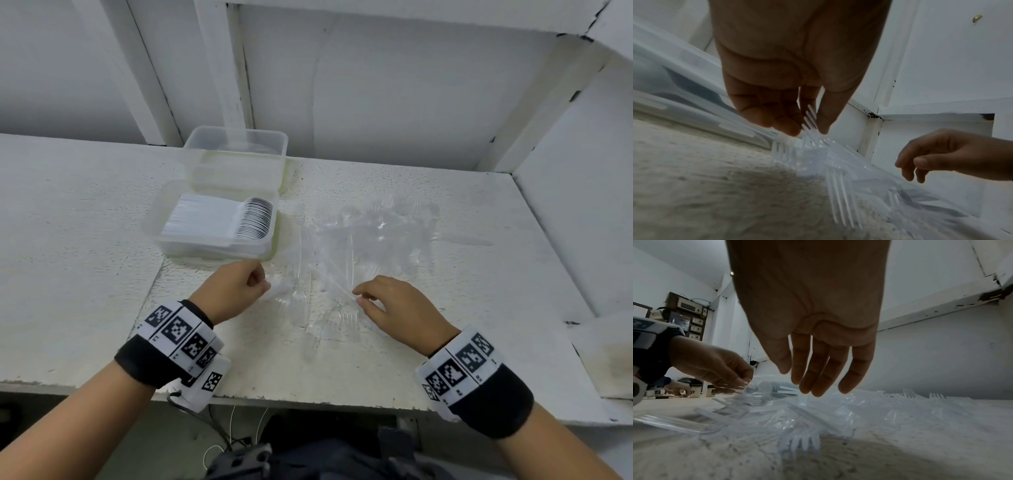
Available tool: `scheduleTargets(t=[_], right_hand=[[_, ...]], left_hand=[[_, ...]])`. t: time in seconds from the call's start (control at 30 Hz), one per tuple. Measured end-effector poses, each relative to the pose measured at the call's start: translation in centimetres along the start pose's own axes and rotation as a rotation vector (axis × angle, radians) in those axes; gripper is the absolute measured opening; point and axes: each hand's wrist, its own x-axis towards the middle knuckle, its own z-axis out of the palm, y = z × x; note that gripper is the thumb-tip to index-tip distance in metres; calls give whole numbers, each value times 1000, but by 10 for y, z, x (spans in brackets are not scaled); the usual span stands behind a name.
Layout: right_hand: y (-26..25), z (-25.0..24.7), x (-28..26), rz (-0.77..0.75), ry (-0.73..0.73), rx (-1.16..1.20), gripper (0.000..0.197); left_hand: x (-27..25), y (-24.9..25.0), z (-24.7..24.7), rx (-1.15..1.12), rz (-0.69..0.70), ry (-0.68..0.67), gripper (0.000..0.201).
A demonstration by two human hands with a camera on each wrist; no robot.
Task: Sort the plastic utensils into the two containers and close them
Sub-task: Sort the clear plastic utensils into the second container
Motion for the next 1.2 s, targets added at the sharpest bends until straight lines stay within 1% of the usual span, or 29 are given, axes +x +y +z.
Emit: scheduleTargets(t=[0.13, 0.2, 0.27, 0.33, 0.4, 0.5, 0.53, 0.6, 0.7, 0.83, 0.9, 1.0, 1.03, 1.1, 1.13, 1.2], right_hand=[[-11, 0, 5, -36, -12, -11, 30], [-19, 0, 10, -75, -24, -29, 30], [-29, 0, 19, -127, -40, -76, 32], [-40, 2, 30, -190, -57, -143, 34], [-50, 7, 42, -244, -85, -236, 39], [-66, 14, 59, -300, -118, -371, 47], [-71, 16, 63, -323, -122, -402, 48], [-80, 21, 70, -363, -127, -446, 48], [-89, 27, 80, -359, -133, -456, 43], [-92, 34, 89, -379, -112, -448, 25], [-90, 31, 89, -406, -92, -344, 21], [-86, 22, 87, -402, -51, -111, 21], [-84, 18, 87, -392, -35, -30, 20], [-80, 12, 86, -371, -24, 97, 19], [-78, 9, 86, -360, -29, 128, 18], [-77, 5, 85, -349, -50, 123, 24]], left_hand=[[-8, -1, -13, -102, -10, 35, 17], [-13, 0, -21, -165, -4, 92, 21], [-19, 2, -30, -247, -5, 163, 19], [-23, 2, -37, -416, -22, 228, 15], [-25, -1, -44, -639, -55, 279, 15], [-27, -7, -52, -972, -126, 316, 15], [-27, -9, -53, -1051, -134, 327, 17], [-27, -11, -55, -1131, -127, 353, 21], [-26, -9, -52, -1205, -95, 407, 22], [-24, -7, -48, -1267, -69, 503, 16], [-22, -7, -49, -1271, -43, 567, 14], [-19, -11, -52, -1262, 12, 647, 14], [-17, -12, -53, -1240, 30, 653, 15], [-13, -16, -52, -1155, 38, 625, 20], [-11, -17, -50, -1107, 30, 603, 22], [-8, -17, -45, -1020, 21, 558, 26]])
